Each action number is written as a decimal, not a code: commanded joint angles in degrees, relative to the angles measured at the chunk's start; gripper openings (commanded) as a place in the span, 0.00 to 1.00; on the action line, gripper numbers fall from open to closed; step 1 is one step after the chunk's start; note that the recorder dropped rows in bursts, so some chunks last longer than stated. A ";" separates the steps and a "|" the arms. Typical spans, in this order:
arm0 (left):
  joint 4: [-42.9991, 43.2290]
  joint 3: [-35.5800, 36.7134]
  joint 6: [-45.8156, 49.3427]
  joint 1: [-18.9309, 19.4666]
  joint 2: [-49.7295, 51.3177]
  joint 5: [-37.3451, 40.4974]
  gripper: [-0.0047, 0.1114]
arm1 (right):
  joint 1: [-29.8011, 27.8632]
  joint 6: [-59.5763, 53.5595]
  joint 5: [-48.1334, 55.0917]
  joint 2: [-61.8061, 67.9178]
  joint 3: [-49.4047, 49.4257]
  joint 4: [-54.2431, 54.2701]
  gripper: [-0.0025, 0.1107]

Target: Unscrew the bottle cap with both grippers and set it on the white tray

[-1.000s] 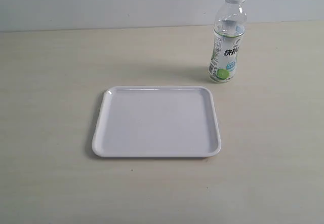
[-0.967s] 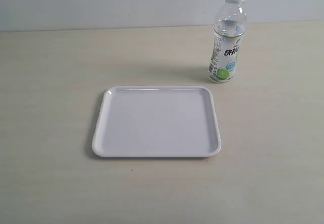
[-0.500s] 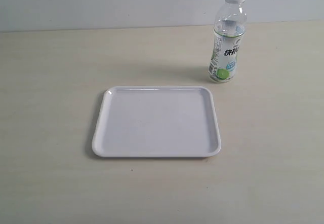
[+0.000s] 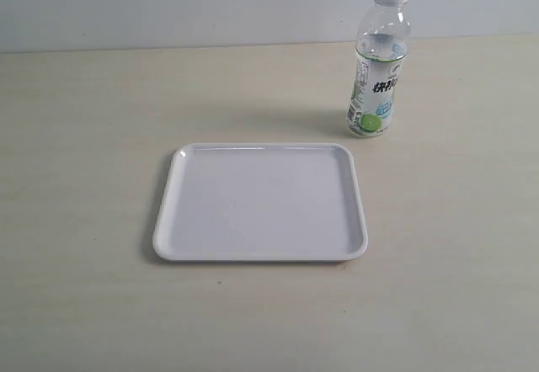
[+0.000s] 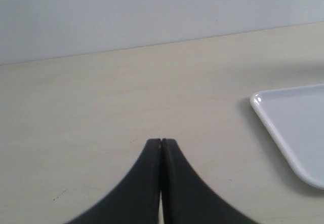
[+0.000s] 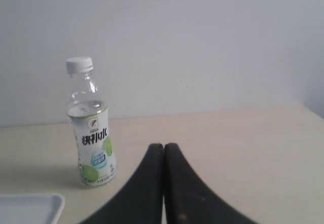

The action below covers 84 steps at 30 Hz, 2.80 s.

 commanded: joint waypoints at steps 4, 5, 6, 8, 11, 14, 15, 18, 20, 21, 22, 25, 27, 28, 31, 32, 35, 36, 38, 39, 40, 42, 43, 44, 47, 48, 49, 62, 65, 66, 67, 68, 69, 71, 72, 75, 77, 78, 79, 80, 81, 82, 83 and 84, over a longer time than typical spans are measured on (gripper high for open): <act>-0.40 0.18 0.21 -0.15 -0.39 -0.26 0.04 | -0.26 3.45 -11.66 -0.37 0.26 2.74 0.02; -0.40 0.18 0.21 -0.13 -0.39 -0.26 0.04 | -0.26 4.61 -14.39 -0.37 0.26 2.74 0.02; -0.40 0.18 0.21 -0.13 -0.39 -0.26 0.04 | -0.26 6.67 -17.74 -0.37 0.26 3.41 0.02; -0.40 0.18 0.21 -0.45 -0.39 -0.26 0.04 | -0.26 13.05 -25.33 -0.37 0.26 3.84 0.02; -0.40 0.18 0.21 -0.73 -0.39 -0.26 0.04 | -0.26 16.30 -35.33 -0.17 0.26 3.63 0.02; -0.40 0.18 0.21 -0.63 -0.39 -0.26 0.04 | -0.26 16.16 -35.58 5.28 -2.82 3.63 0.02; -0.40 0.18 0.21 -0.63 -0.39 -0.26 0.04 | -0.26 16.01 -35.58 8.33 -4.24 3.63 0.02; -0.40 0.18 0.21 -0.63 -0.39 -0.26 0.04 | -0.26 13.05 -36.75 20.25 -8.95 3.54 0.02; -0.40 0.18 0.21 -0.63 -0.39 -0.26 0.04 | -0.26 11.69 -37.52 28.91 -12.42 2.67 0.02; -0.40 0.18 0.21 -0.63 -0.39 -0.26 0.04 | -0.26 11.41 -37.52 33.95 -14.40 0.93 0.02; -0.40 0.18 0.21 -0.63 -0.39 -0.26 0.04 | -0.26 11.41 -37.52 39.07 -16.26 -1.67 0.02; -0.40 0.18 0.21 -0.63 -0.39 -0.26 0.04 | -0.26 12.80 -37.52 52.85 -20.68 -14.27 0.02; -0.40 0.18 0.21 -0.63 -0.39 -0.26 0.04 | -0.26 17.58 -38.00 60.86 -23.15 -23.05 0.02; -0.40 0.18 0.21 -0.63 -0.39 -0.26 0.04 | -0.26 20.08 -38.59 64.99 -24.12 -26.55 0.02; -0.40 0.18 0.21 -0.63 -0.39 -0.26 0.04 | -0.26 22.11 -42.79 76.15 -25.45 -34.80 0.02; -0.40 0.18 0.21 -0.63 -0.39 -0.26 0.04 | -0.26 22.11 -44.53 78.86 -25.56 -36.59 0.03; -0.40 0.18 0.21 -0.63 -0.39 -0.26 0.04 | -0.26 21.49 -51.54 87.52 -25.56 -44.52 0.11; -0.40 0.18 0.21 -0.63 -0.39 -0.26 0.04 | -0.26 20.57 -53.99 90.26 -25.56 -46.92 0.17; -0.40 0.18 0.21 -0.63 -0.39 -0.26 0.04 | -0.26 19.33 -58.45 95.28 -25.66 -48.94 0.30; -0.40 0.18 0.21 -0.63 -0.39 -0.26 0.04 | -0.26 19.33 -59.67 97.49 -25.97 -48.68 0.39; -0.40 0.18 0.21 -0.63 -0.39 -0.26 0.04 | -0.26 18.92 -59.98 99.44 -26.50 -48.49 0.48; -0.40 0.18 0.21 -0.63 -0.39 -0.26 0.04 | -0.26 18.66 -59.98 102.83 -28.18 -48.26 0.64; -0.40 0.18 0.21 -0.63 -0.39 -0.26 0.04 | -0.26 18.66 -60.29 104.00 -28.93 -48.26 0.69; -0.40 0.18 0.21 -0.63 -0.39 -0.26 0.04 | -0.26 18.66 -61.09 105.43 -29.86 -48.26 0.74; -0.40 0.18 0.21 -0.63 -0.39 -0.26 0.04 | -0.26 19.74 -65.15 108.84 -32.25 -48.93 0.84; -0.40 0.18 0.21 -0.63 -0.39 -0.26 0.04 | -0.26 19.74 -66.49 109.94 -32.83 -49.07 0.85; -0.40 0.18 0.21 -0.63 -0.39 -0.26 0.04 | -0.26 19.74 -67.75 110.88 -33.57 -49.20 0.87; -0.40 0.18 0.21 -0.63 -0.39 -0.26 0.04 | -0.26 22.63 -68.44 121.32 -44.28 -49.95 0.91; -0.40 0.18 0.21 -0.63 -0.39 -0.26 0.04 | -0.26 23.71 -69.05 123.91 -46.31 -50.68 0.91; -0.40 0.18 0.21 -0.63 -0.39 -0.26 0.04 | -0.26 24.32 -69.62 124.80 -46.97 -51.34 0.91; -0.40 0.18 0.21 -0.63 -0.39 -0.26 0.04 | -0.26 24.78 -70.20 125.63 -47.64 -52.08 0.91; -0.40 0.18 0.21 -0.63 -0.39 -0.26 0.04 | -0.26 24.92 -70.64 126.19 -48.25 -52.40 0.91; -0.40 0.18 0.21 -0.63 -0.39 -0.26 0.04 | -0.26 25.19 -71.11 126.77 -48.74 -52.95 0.91; -0.40 0.18 0.21 -0.63 -0.39 -0.26 0.04 | -0.26 26.06 -71.96 127.88 -49.77 -53.23 0.91; -0.40 0.18 0.21 -0.63 -0.39 -0.26 0.04 | -0.26 26.51 -72.46 128.37 -50.35 -53.23 0.91; -0.40 0.18 0.21 -0.63 -0.39 -0.26 0.04 | -0.26 28.00 -72.46 129.79 -52.21 -53.37 0.91; -0.40 0.18 0.21 -0.63 -0.39 -0.26 0.04 | 0.16 28.65 -72.20 130.83 -53.64 -53.20 0.91; -0.40 0.18 0.21 -0.63 -0.39 -0.26 0.04 | 0.41 28.65 -72.18 131.33 -54.29 -53.31 0.91; -0.40 0.18 0.21 -0.63 -0.39 -0.26 0.04 | 1.11 28.65 -72.18 131.79 -54.91 -53.43 0.91; -0.40 0.18 0.21 -0.63 -0.39 -0.26 0.04 | 1.68 28.65 -72.18 132.17 -55.46 -53.43 0.91; -0.40 0.18 0.21 -0.63 -0.39 -0.26 0.04 | 2.07 28.54 -72.18 132.61 -55.95 -53.30 0.91; -0.40 0.18 0.21 -0.63 -0.39 -0.26 0.04 | 2.65 28.54 -72.09 133.04 -56.53 -53.32 0.91; -0.40 0.18 0.21 -0.63 -0.39 -0.26 0.04 | 3.07 28.54 -71.93 133.36 -56.99 -53.16 0.91; -0.40 0.18 0.21 -0.63 -0.39 -0.26 0.04 | 3.58 28.54 -71.81 133.49 -57.47 -53.16 0.91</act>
